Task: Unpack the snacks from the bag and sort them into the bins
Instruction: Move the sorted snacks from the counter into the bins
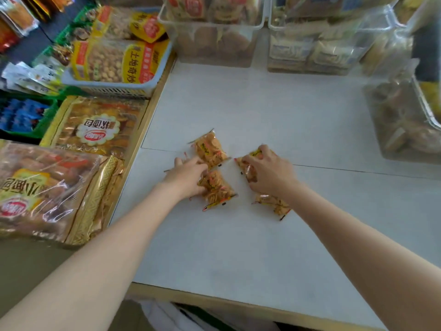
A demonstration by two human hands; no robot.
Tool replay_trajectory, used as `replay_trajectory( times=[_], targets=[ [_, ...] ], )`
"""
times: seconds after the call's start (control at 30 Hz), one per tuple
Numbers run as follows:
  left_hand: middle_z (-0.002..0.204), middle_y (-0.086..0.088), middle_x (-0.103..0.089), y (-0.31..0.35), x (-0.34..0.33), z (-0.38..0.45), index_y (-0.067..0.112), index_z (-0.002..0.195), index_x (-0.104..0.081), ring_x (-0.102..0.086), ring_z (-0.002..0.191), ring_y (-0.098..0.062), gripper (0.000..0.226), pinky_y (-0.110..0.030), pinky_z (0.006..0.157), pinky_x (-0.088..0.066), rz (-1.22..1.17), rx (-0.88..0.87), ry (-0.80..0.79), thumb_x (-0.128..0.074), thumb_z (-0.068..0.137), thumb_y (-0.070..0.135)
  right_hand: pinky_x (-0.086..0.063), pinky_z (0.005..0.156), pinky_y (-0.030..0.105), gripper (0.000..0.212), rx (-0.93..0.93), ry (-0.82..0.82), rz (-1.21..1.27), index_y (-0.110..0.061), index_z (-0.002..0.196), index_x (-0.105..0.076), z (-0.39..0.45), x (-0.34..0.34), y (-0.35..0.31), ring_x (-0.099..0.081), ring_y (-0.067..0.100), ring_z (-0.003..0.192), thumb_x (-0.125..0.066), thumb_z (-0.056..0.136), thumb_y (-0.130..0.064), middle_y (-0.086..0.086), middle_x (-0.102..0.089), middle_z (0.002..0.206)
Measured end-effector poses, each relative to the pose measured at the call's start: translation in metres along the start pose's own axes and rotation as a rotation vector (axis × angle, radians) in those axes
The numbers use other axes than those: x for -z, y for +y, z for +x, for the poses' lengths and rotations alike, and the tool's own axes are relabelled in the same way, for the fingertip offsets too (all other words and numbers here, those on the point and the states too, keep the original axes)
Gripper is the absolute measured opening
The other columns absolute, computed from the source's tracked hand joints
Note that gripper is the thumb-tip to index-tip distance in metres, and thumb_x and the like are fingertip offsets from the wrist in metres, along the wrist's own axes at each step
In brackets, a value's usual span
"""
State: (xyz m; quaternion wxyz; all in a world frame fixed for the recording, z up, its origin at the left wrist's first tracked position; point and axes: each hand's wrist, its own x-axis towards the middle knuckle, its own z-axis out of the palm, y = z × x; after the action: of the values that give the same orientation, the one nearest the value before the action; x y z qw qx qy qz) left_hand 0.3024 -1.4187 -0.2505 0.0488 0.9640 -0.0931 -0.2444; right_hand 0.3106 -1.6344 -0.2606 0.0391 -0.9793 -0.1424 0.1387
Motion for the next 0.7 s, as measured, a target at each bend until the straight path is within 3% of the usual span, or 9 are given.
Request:
replay_trajectory(
  times=[0.07, 0.17, 0.27, 0.33, 0.37, 0.43, 0.53, 0.63, 0.7],
  targets=[
    [0.137, 0.006, -0.038, 0.004, -0.008, -0.030, 0.020, 0.124, -0.047, -0.031, 0.121, -0.032, 0.044, -0.035, 0.082, -0.039, 0.060, -0.002, -0.004, -0.063, 0.086, 0.034, -0.047, 0.079, 0.037, 0.064, 0.032, -0.020, 0.023, -0.038, 0.137, -0.033, -0.018, -0.009, -0.018, -0.043, 0.030, 0.124, -0.060, 0.079, -0.038, 0.007, -0.024, 0.143],
    [0.145, 0.003, -0.028, 0.003, -0.016, -0.065, 0.023, 0.135, -0.033, -0.028, 0.126, -0.031, 0.064, -0.039, 0.087, -0.047, 0.120, 0.022, 0.034, -0.068, 0.083, 0.035, -0.045, 0.073, 0.034, 0.068, 0.039, -0.004, 0.041, -0.037, 0.137, -0.027, -0.042, -0.019, -0.042, -0.044, 0.029, 0.119, -0.060, 0.078, -0.036, 0.005, -0.019, 0.146],
    [0.155, -0.008, 0.019, 0.004, -0.011, -0.067, 0.036, 0.148, 0.008, -0.011, 0.138, -0.045, 0.108, -0.044, 0.089, -0.051, 0.320, -0.036, 0.051, -0.074, 0.076, 0.037, -0.043, 0.073, 0.035, 0.080, -0.040, 0.063, 0.005, -0.038, 0.141, -0.017, -0.059, -0.022, -0.060, -0.034, 0.032, 0.119, -0.064, 0.076, -0.040, 0.007, -0.008, 0.151],
    [0.148, -0.013, 0.038, 0.010, -0.004, -0.055, 0.040, 0.137, 0.032, 0.007, 0.136, -0.056, 0.124, -0.045, 0.089, -0.051, 0.450, -0.094, 0.011, -0.075, 0.075, 0.037, -0.045, 0.078, 0.039, 0.097, -0.116, 0.045, -0.008, -0.042, 0.144, -0.003, -0.067, -0.024, -0.069, -0.031, 0.036, 0.119, -0.068, 0.072, -0.052, 0.010, 0.006, 0.153],
    [0.145, -0.014, 0.042, 0.013, 0.000, -0.046, 0.040, 0.134, 0.035, 0.014, 0.133, -0.059, 0.125, -0.048, 0.090, -0.050, 0.474, -0.101, -0.023, -0.075, 0.075, 0.036, -0.045, 0.079, 0.040, 0.104, -0.154, 0.026, -0.004, -0.044, 0.144, 0.004, -0.069, -0.025, -0.071, -0.032, 0.037, 0.118, -0.069, 0.071, -0.056, 0.011, 0.014, 0.153],
    [0.143, -0.012, 0.044, 0.013, 0.006, -0.029, 0.044, 0.137, 0.029, 0.020, 0.129, -0.061, 0.122, -0.056, 0.095, -0.045, 0.476, -0.088, -0.139, -0.076, 0.075, 0.035, -0.045, 0.079, 0.039, 0.109, -0.213, -0.022, 0.014, -0.047, 0.143, 0.013, -0.067, -0.024, -0.073, -0.037, 0.039, 0.116, -0.067, 0.071, -0.060, 0.012, 0.023, 0.152],
    [0.145, -0.006, 0.043, 0.005, 0.010, -0.009, 0.050, 0.142, 0.014, 0.016, 0.132, -0.060, 0.116, -0.063, 0.101, -0.035, 0.389, -0.098, -0.310, -0.078, 0.073, 0.036, -0.046, 0.078, 0.038, 0.103, -0.263, -0.099, 0.044, -0.052, 0.142, 0.009, -0.058, -0.022, -0.072, -0.045, 0.036, 0.111, -0.067, 0.073, -0.057, 0.010, 0.016, 0.153],
    [0.154, -0.004, 0.028, -0.013, 0.011, -0.006, 0.045, 0.145, -0.013, 0.005, 0.136, -0.057, 0.092, -0.063, 0.105, -0.029, 0.243, -0.218, -0.284, -0.074, 0.077, 0.030, -0.051, 0.075, 0.037, 0.086, -0.349, -0.125, 0.112, -0.052, 0.142, -0.010, -0.053, -0.021, -0.079, -0.054, 0.032, 0.100, -0.068, 0.078, -0.042, 0.010, -0.004, 0.149],
    [0.157, -0.003, 0.016, -0.030, 0.008, -0.014, 0.040, 0.142, -0.027, -0.005, 0.137, -0.053, 0.073, -0.058, 0.105, -0.031, 0.161, -0.283, -0.208, -0.066, 0.083, 0.024, -0.049, 0.065, 0.034, 0.076, -0.435, -0.107, 0.125, -0.046, 0.140, -0.020, -0.051, -0.020, -0.096, -0.055, 0.029, 0.084, -0.062, 0.083, -0.022, 0.010, -0.016, 0.143]
  ],
)
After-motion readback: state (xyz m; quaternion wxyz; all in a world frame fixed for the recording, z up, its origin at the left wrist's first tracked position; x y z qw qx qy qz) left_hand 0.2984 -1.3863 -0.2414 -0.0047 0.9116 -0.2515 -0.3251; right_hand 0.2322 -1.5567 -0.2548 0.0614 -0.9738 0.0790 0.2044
